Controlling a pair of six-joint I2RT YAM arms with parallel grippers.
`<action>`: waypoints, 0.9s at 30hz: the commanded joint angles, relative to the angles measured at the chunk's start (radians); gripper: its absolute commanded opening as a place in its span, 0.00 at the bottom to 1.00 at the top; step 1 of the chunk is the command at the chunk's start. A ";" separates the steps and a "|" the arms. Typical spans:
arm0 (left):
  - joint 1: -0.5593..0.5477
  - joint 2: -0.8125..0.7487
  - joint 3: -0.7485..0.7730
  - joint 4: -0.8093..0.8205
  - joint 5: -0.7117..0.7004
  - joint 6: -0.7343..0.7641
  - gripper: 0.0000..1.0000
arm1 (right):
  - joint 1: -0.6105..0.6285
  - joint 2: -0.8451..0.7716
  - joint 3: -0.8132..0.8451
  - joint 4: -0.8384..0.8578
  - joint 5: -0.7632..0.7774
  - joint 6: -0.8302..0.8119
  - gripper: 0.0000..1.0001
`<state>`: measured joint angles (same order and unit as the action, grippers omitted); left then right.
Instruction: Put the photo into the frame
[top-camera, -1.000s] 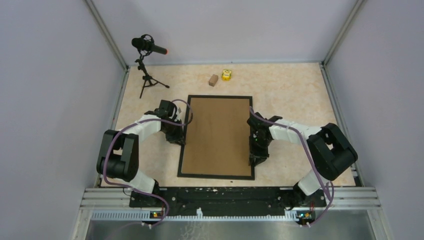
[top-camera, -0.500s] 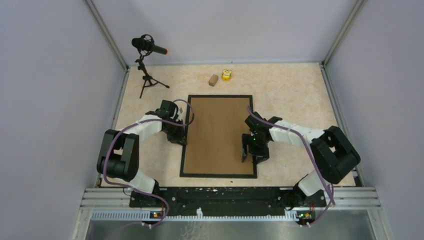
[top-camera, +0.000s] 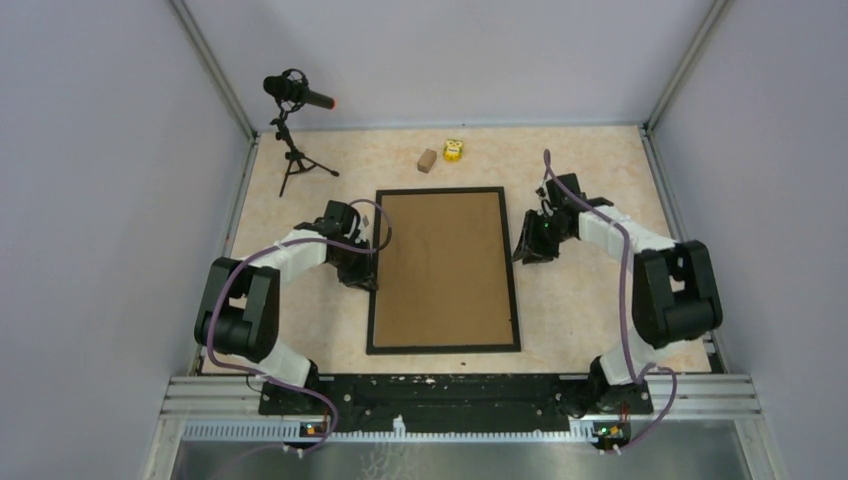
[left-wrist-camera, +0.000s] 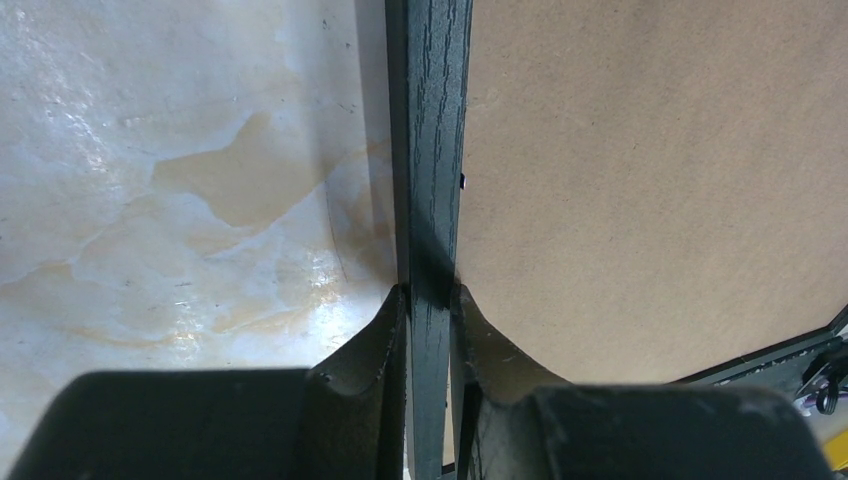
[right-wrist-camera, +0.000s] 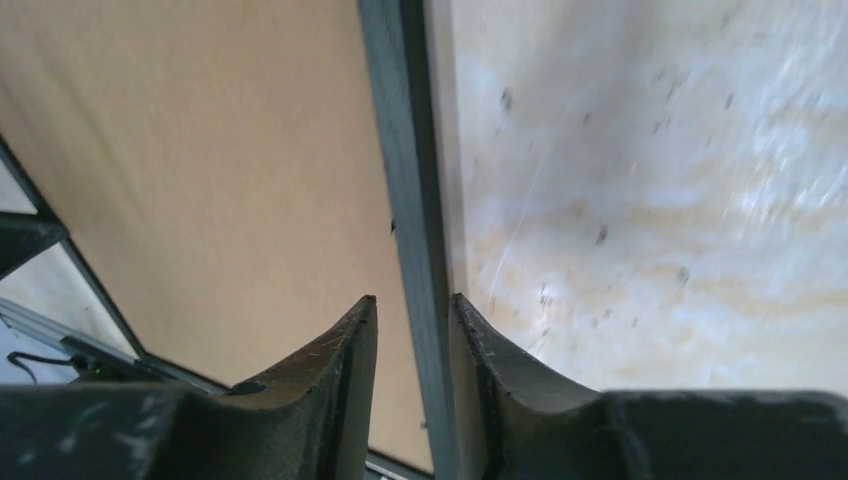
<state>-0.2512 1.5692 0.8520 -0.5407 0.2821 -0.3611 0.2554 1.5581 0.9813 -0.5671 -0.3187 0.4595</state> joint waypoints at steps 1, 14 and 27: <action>-0.014 0.068 -0.034 -0.001 -0.041 -0.007 0.00 | -0.031 0.121 0.111 0.036 -0.046 -0.106 0.29; -0.007 0.075 -0.033 0.002 -0.025 -0.002 0.00 | -0.031 0.253 0.109 0.084 -0.091 -0.140 0.26; -0.006 0.084 -0.032 0.012 0.011 0.001 0.00 | 0.102 0.237 -0.002 0.129 0.079 -0.013 0.25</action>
<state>-0.2459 1.5803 0.8608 -0.5495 0.2935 -0.3634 0.2470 1.7786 1.0527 -0.4824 -0.3855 0.3733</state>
